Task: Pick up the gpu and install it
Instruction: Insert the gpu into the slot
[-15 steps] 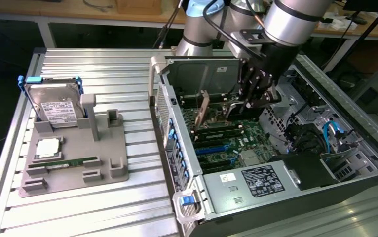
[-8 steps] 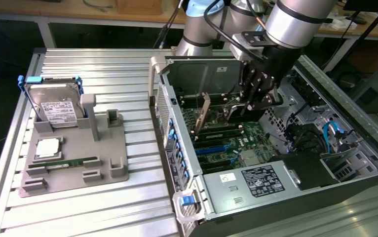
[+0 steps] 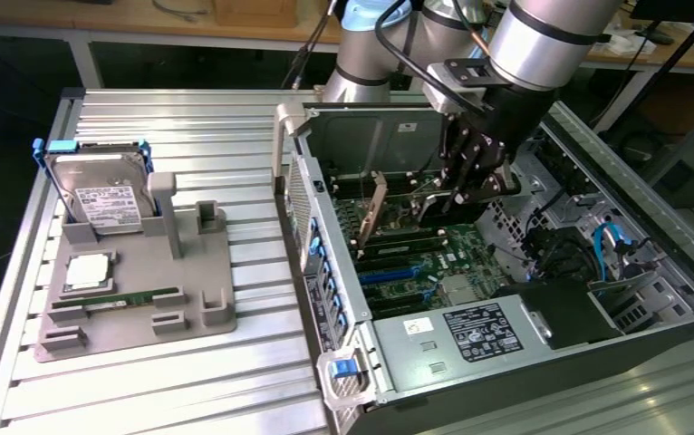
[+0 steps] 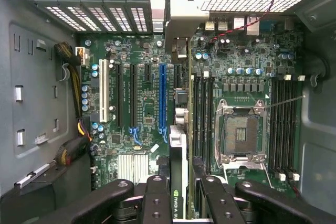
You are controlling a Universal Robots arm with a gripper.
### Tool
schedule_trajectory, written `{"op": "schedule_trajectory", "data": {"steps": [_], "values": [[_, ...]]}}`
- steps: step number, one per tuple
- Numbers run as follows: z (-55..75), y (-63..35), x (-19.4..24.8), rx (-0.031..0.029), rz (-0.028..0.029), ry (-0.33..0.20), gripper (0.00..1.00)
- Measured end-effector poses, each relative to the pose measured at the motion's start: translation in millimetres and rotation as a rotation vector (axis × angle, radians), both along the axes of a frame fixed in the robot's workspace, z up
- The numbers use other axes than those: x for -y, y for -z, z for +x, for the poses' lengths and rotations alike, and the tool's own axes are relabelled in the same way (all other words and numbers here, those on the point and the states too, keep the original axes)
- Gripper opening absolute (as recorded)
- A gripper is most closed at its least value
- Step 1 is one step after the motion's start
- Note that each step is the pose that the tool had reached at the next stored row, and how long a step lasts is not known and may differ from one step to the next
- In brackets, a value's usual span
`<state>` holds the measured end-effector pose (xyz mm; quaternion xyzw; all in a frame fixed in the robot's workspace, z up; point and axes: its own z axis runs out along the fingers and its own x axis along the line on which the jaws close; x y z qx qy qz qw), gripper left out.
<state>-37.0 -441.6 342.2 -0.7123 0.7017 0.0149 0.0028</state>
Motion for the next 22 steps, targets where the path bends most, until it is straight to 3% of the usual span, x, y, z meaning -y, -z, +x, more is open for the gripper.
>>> {"op": "schedule_trajectory", "data": {"steps": [7,12,22], "values": [[0.0,0.0,4.2,0.0000,0.0000,0.000,0.27],[-0.4,0.0,4.2,0.0000,0.0000,0.000,0.27],[-13.1,0.0,4.2,0.0000,0.0001,0.000,0.27]]}}
